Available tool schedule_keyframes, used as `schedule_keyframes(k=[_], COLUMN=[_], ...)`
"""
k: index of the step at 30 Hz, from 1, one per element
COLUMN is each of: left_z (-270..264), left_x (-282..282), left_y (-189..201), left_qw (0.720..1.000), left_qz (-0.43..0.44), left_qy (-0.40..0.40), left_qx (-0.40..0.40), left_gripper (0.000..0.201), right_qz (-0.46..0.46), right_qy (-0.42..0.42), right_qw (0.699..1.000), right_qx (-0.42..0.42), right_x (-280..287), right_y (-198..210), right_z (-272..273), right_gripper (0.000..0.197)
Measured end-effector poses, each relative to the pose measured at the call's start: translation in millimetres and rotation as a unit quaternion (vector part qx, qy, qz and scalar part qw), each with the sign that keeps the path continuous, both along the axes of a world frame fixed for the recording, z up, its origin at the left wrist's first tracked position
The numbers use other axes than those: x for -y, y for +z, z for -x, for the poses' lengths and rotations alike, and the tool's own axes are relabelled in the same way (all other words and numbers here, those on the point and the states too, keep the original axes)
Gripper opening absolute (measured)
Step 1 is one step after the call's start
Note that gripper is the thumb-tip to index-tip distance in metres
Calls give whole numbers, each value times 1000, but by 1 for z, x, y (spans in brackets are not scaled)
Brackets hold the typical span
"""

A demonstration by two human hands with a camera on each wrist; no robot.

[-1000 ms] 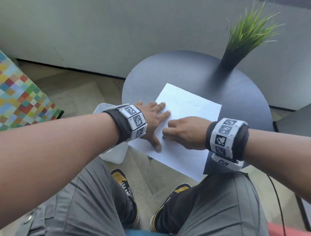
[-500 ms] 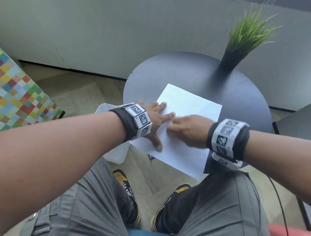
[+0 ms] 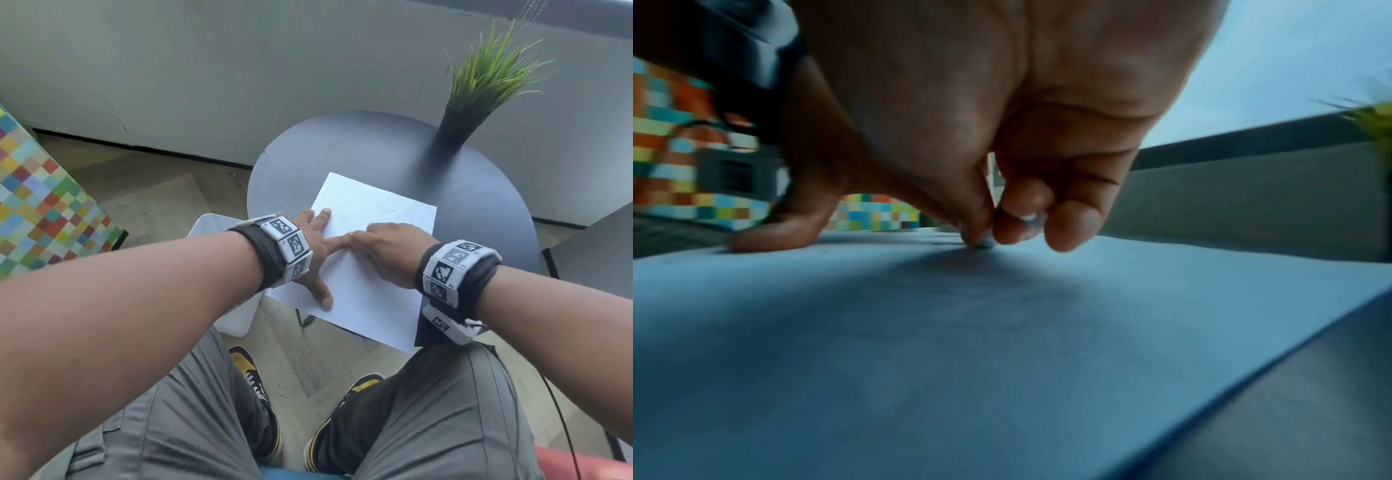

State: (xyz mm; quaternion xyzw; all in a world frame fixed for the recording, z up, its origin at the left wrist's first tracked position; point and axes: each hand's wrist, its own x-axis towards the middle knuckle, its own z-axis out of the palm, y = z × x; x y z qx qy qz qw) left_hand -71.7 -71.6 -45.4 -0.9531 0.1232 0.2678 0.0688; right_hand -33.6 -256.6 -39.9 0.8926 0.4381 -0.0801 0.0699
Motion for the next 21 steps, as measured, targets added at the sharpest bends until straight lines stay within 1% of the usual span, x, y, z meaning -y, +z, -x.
schedule_keyframes(k=[1, 4, 5, 6, 8, 9, 10, 11, 12, 13, 14, 15, 17, 18, 19, 20, 21], left_z=[1, 2, 2, 2, 1, 2, 2, 1, 1, 1, 1, 1, 0, 1, 1, 2, 2], left_x=[1, 2, 3, 4, 6, 7, 8, 9, 9, 10, 10, 11, 11, 11, 11, 11, 11], left_y=[-1, -1, -1, -1, 0, 0, 0, 1, 1, 2, 2, 3, 3, 4, 4, 4, 4], left_qw=[1000, 1000, 1000, 1000, 1000, 1000, 1000, 1000, 1000, 1000, 1000, 1000, 1000, 1000, 1000, 1000, 1000], left_qz=[-1, -14, -15, -12, -8, -9, -12, -16, -20, -25, -27, -26, -21, -22, -24, -26, -27], left_qy=[3, 6, 7, 10, 14, 14, 14, 15, 15, 13, 12, 10, 8, 9, 9, 9, 8], left_qx=[1, 1, 0, -1, -2, -4, -5, -4, -3, -2, -2, -1, 0, 0, 0, 1, 1], left_gripper=[130, 132, 131, 130, 128, 128, 128, 128, 129, 129, 129, 128, 127, 127, 127, 127, 128], right_qz=[-8, 22, 28, 21, -15, -20, -24, -10, 8, 25, 32, 24, -5, -6, -5, 1, 15], right_qy=[15, 128, 116, 82, -1, -14, 7, 46, 106, 134, 126, 92, 17, -11, -7, 20, 75], right_qw=[1000, 987, 987, 992, 999, 999, 999, 998, 991, 986, 986, 991, 1000, 1000, 1000, 999, 995], right_qx=[-11, -89, -107, -92, -28, -22, -27, -48, -77, -96, -107, -96, -26, -17, -18, -34, -63], right_x=[-1, -1, 4, 9, 23, 25, 23, 17, 13, 13, 14, 15, 23, 24, 22, 16, 9], right_y=[0, -7, -5, -3, -5, -7, -7, -7, -5, -7, -4, -1, -1, -3, -4, -4, -3], right_z=[5, 44, 42, 31, 5, 3, 10, 24, 42, 49, 47, 37, 9, 5, 9, 21, 39], right_gripper=[32, 27, 27, 27, 24, 23, 23, 25, 27, 29, 30, 32, 33, 31, 28, 27, 28])
